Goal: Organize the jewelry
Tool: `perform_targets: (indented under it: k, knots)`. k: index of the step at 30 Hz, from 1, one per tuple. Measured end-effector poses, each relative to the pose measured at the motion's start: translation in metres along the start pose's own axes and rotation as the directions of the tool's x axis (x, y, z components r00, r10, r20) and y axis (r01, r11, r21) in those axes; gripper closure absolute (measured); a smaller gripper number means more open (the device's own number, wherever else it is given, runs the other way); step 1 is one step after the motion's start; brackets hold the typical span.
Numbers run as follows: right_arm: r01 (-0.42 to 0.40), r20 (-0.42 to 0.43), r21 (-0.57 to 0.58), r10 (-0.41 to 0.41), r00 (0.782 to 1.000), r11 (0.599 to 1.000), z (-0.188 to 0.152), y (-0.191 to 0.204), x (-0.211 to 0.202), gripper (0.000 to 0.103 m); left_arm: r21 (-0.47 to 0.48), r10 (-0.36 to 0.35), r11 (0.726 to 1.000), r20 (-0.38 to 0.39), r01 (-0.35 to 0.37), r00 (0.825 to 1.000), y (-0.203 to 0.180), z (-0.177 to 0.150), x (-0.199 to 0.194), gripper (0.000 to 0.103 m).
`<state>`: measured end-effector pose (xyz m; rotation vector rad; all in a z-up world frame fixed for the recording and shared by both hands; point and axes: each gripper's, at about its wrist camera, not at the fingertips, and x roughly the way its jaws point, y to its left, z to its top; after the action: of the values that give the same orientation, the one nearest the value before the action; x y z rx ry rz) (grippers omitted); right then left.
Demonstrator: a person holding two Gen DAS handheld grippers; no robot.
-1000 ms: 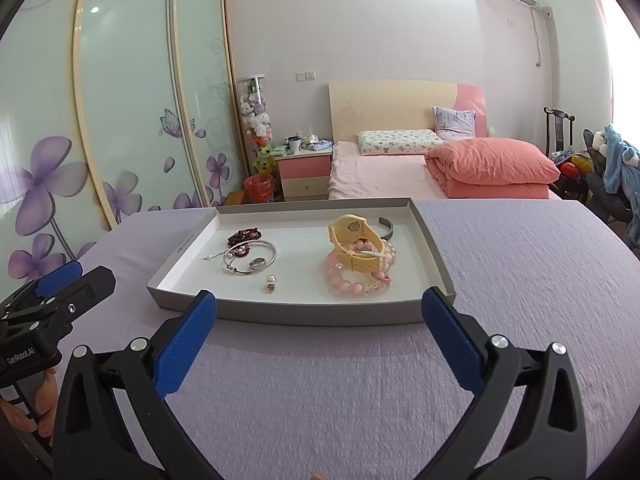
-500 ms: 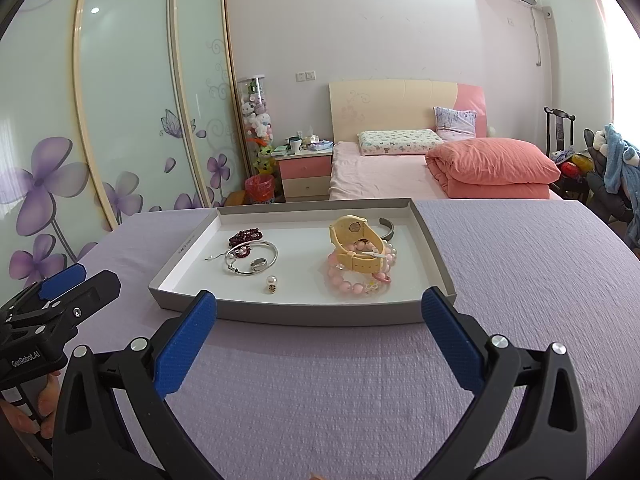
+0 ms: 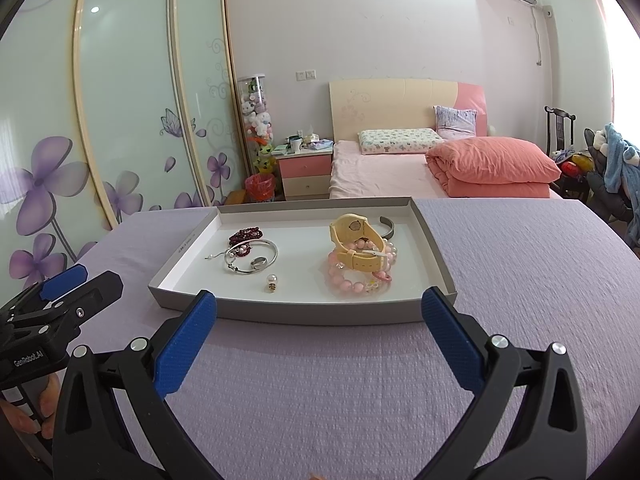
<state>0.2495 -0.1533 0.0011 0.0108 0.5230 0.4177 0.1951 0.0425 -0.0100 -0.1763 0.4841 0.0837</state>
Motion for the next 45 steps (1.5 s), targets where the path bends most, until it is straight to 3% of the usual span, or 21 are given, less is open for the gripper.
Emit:
perform_targets:
  k: [45]
  knots:
    - [0.001,-0.002,0.002,-0.001,1.000,1.000,-0.0001,-0.0008,0.0005,0.001,-0.004,0.006,1.000,-0.018,-0.007,1.000,0.0011,-0.0078,0.0075,0.002]
